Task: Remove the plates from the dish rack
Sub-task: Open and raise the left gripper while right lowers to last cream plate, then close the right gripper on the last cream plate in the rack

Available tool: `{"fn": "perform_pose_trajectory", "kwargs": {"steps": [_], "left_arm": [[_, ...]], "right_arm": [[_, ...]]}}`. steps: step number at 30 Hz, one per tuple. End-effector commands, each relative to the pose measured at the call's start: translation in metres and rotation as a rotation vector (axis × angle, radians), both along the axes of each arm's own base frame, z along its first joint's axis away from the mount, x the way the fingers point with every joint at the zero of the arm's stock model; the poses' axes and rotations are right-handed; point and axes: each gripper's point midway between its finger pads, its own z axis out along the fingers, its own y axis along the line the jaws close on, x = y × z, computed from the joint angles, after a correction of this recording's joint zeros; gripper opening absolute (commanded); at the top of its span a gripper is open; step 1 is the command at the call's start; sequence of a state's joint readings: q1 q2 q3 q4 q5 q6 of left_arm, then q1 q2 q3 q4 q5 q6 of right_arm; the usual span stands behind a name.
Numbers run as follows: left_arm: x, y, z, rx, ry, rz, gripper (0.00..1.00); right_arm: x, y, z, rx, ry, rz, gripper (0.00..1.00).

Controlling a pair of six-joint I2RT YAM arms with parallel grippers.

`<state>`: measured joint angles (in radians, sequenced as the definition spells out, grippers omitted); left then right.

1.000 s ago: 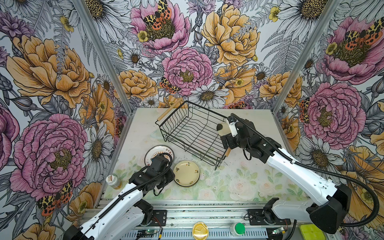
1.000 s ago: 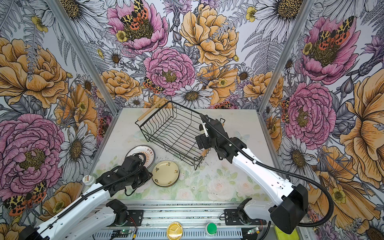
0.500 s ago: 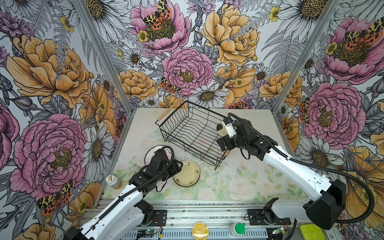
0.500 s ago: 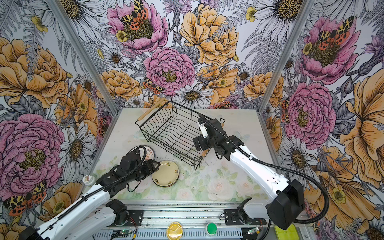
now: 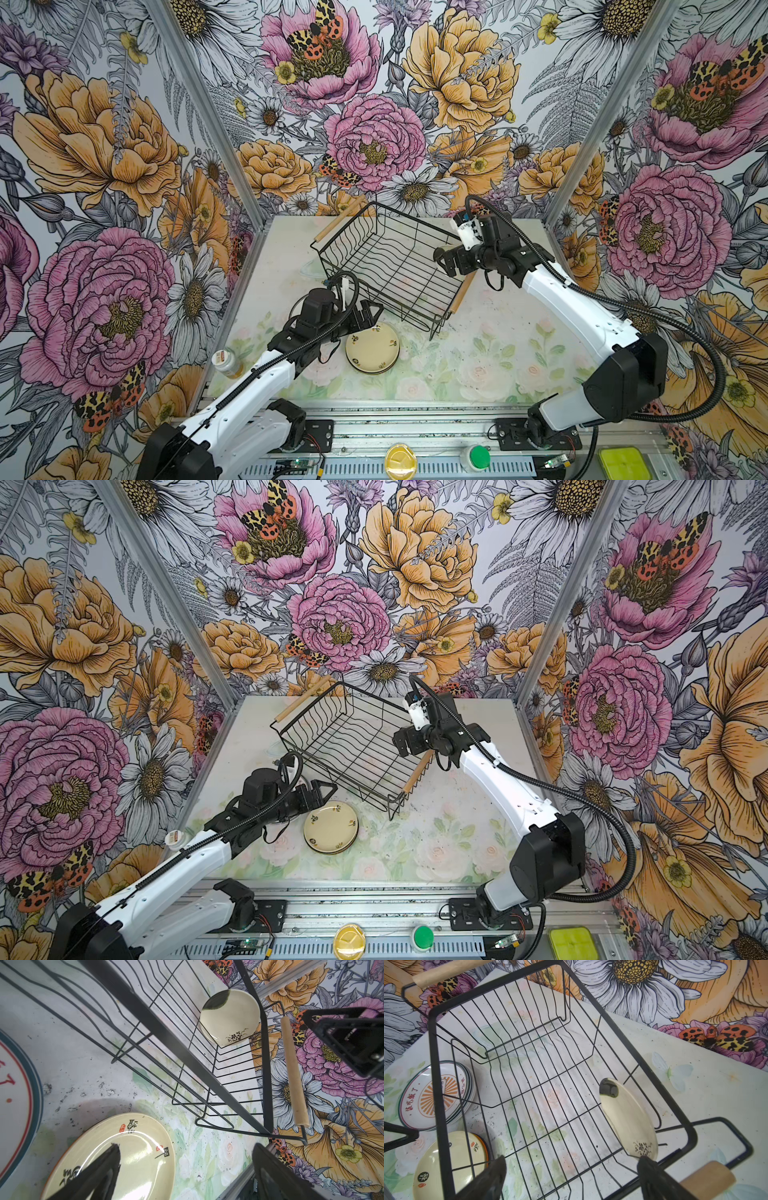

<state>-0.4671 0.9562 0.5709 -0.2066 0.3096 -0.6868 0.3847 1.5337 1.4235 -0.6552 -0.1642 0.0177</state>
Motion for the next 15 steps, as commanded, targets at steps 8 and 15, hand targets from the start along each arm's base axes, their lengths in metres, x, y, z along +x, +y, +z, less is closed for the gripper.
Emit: {"fn": "perform_pose_trajectory", "kwargs": {"steps": [8, 15], "left_arm": [[-0.007, -0.006, 0.041, 0.0, -0.144, -0.044, 0.99], [-0.017, 0.001, 0.04, 0.003, -0.138, -0.011, 0.99]], "right_arm": [[0.034, -0.029, -0.033, -0.266, 0.041, -0.086, 0.99], [0.047, -0.033, -0.041, -0.323, 0.042, -0.103, 1.0]]}}
